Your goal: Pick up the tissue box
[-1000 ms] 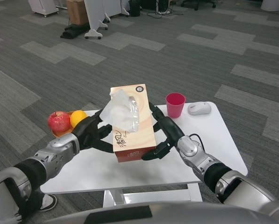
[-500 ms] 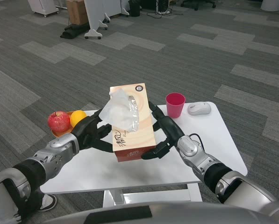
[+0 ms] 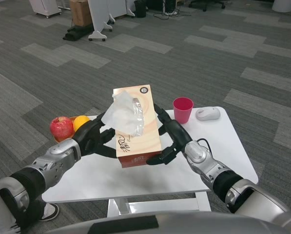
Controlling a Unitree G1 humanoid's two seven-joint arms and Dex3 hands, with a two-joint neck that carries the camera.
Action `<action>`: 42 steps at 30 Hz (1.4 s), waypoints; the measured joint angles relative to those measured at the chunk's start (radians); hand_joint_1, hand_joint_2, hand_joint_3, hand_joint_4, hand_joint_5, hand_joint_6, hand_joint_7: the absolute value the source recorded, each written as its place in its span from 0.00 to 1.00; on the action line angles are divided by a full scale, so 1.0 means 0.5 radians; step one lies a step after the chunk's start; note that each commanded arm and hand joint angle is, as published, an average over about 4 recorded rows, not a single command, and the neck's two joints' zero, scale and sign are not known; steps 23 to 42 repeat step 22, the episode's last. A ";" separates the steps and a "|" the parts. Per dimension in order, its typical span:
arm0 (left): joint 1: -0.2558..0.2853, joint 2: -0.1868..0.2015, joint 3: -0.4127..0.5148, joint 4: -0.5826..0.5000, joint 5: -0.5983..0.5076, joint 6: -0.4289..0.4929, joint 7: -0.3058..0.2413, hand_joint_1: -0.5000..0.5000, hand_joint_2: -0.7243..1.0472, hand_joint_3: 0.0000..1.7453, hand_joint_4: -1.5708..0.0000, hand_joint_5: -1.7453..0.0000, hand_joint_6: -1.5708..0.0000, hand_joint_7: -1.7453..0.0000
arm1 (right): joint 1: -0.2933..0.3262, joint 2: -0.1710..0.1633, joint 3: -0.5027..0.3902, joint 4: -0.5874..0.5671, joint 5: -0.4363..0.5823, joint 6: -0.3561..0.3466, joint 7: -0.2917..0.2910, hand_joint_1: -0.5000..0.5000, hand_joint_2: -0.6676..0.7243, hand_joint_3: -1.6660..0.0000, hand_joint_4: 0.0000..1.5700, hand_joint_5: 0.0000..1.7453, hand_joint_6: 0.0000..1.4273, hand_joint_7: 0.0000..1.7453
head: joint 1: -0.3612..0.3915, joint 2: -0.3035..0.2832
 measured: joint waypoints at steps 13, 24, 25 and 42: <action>0.005 0.003 0.025 -0.013 0.012 0.000 -0.003 1.00 0.95 0.05 1.00 1.00 1.00 1.00 | 0.012 -0.002 -0.016 -0.041 0.004 0.000 -0.013 0.88 0.45 0.57 0.00 1.00 0.00 0.00 | -0.002 0.005; 0.015 0.008 0.045 -0.034 0.017 0.000 -0.004 1.00 0.95 0.05 1.00 1.00 1.00 1.00 | 0.030 -0.005 -0.031 -0.074 0.005 0.000 -0.015 0.88 0.44 0.57 0.00 1.00 0.00 0.00 | -0.003 0.006; 0.015 0.008 0.045 -0.034 0.017 0.000 -0.004 1.00 0.95 0.05 1.00 1.00 1.00 1.00 | 0.030 -0.005 -0.031 -0.074 0.005 0.000 -0.015 0.88 0.44 0.57 0.00 1.00 0.00 0.00 | -0.003 0.006; 0.015 0.008 0.045 -0.034 0.017 0.000 -0.004 1.00 0.95 0.05 1.00 1.00 1.00 1.00 | 0.030 -0.005 -0.031 -0.074 0.005 0.000 -0.015 0.88 0.44 0.57 0.00 1.00 0.00 0.00 | -0.003 0.006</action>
